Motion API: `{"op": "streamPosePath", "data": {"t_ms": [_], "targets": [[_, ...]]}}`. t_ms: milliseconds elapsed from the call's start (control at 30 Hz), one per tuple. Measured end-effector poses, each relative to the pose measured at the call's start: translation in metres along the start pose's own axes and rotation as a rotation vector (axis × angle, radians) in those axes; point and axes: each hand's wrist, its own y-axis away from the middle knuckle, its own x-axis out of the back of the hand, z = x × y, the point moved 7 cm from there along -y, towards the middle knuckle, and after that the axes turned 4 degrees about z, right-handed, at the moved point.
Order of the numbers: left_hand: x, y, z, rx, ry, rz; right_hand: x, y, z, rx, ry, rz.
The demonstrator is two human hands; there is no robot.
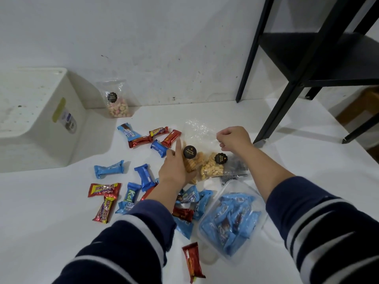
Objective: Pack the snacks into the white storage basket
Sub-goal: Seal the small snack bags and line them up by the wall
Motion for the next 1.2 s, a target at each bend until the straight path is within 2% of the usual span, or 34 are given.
{"op": "streamPosePath", "data": {"t_ms": [133,300,533,733,1200], "targets": [[-0.001,0.0,0.002,-0.047,0.098,-0.028,0.001,0.001,0.001,0.006,0.03,-0.009],[0.007,0.002,0.0,-0.051,0.179,0.013,0.001,0.001,-0.003,0.025,0.067,-0.017],[0.01,0.003,0.005,-0.067,0.141,0.042,-0.004,0.001,-0.01,0.093,0.101,-0.023],[0.014,0.006,0.005,-0.081,0.114,0.069,-0.007,0.004,-0.01,0.045,0.079,-0.085],[0.019,0.012,0.017,-0.139,0.051,0.077,-0.003,0.006,-0.015,0.144,0.04,-0.033]]}}
